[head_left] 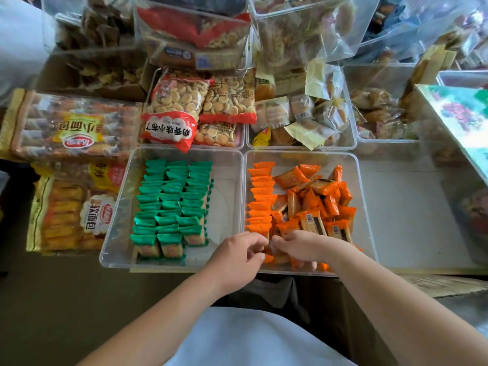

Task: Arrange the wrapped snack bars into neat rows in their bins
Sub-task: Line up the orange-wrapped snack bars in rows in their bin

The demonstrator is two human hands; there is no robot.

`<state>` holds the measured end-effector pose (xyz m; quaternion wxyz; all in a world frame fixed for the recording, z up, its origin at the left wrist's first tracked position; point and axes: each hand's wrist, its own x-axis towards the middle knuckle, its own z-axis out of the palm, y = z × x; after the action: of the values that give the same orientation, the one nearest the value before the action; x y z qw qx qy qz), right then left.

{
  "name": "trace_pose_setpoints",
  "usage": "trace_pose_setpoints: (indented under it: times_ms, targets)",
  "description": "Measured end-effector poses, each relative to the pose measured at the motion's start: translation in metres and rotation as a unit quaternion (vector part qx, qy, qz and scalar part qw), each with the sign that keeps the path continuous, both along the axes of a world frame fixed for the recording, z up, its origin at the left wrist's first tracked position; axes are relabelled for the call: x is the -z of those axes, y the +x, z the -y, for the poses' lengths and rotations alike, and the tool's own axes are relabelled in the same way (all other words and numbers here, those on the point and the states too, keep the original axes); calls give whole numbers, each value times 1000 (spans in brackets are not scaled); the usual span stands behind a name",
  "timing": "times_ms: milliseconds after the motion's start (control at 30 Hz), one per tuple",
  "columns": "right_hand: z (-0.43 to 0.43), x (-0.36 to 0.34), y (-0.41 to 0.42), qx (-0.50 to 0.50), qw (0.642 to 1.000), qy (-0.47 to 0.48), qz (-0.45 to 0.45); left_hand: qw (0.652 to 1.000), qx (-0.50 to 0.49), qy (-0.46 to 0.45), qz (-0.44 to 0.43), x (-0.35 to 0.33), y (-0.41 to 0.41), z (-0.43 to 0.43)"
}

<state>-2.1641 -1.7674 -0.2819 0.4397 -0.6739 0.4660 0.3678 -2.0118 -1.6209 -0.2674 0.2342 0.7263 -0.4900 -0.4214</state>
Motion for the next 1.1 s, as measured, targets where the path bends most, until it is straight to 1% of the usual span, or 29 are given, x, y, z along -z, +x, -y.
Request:
trace_pose_setpoints:
  times_ms: [133,233,333,433,500,533,567,633,700,767,800,833,900,967,1100]
  targets:
    - [-3,-3,14,-43,995,25,-87,999,-26,12,-24,6,4,-5]
    - [-5,-9,19,-58,993,19,-101,998,-39,20,-51,8,7,-6]
    - [0,-18,12,-82,995,-5,-64,997,-44,19,-63,9,8,-6]
    - [2,-31,1,-46,999,10,6,998,-31,18,-42,9,8,-5]
    - [1,-35,-8,-70,996,13,44,999,-30,10,-23,9,7,-4]
    - [-1,-36,-12,-93,995,5,46,999,-28,6,-12,9,7,-3]
    - [-2,-36,-17,-111,993,-8,49,1000,-18,3,2,9,7,-3]
    - [-2,-33,-26,-131,989,-33,60,998,40,-2,52,11,6,-1]
    - [-2,-32,-32,-136,988,-36,63,987,111,2,120,11,2,5]
    - [-2,-34,-35,-127,989,-33,62,973,152,8,174,9,-2,13]
    - [-2,-36,-36,-113,991,-31,62,972,153,8,179,8,-4,17]
    - [-3,-39,-36,-93,993,-32,66,977,135,6,164,7,-4,20]
    - [0,-41,-37,-46,996,-32,67,992,69,2,109,5,-1,21]
    - [1,-43,-41,-10,998,-27,61,995,47,-1,84,5,3,19]
    - [2,-45,-54,-80,989,-68,100,991,90,-10,98,5,-1,16]
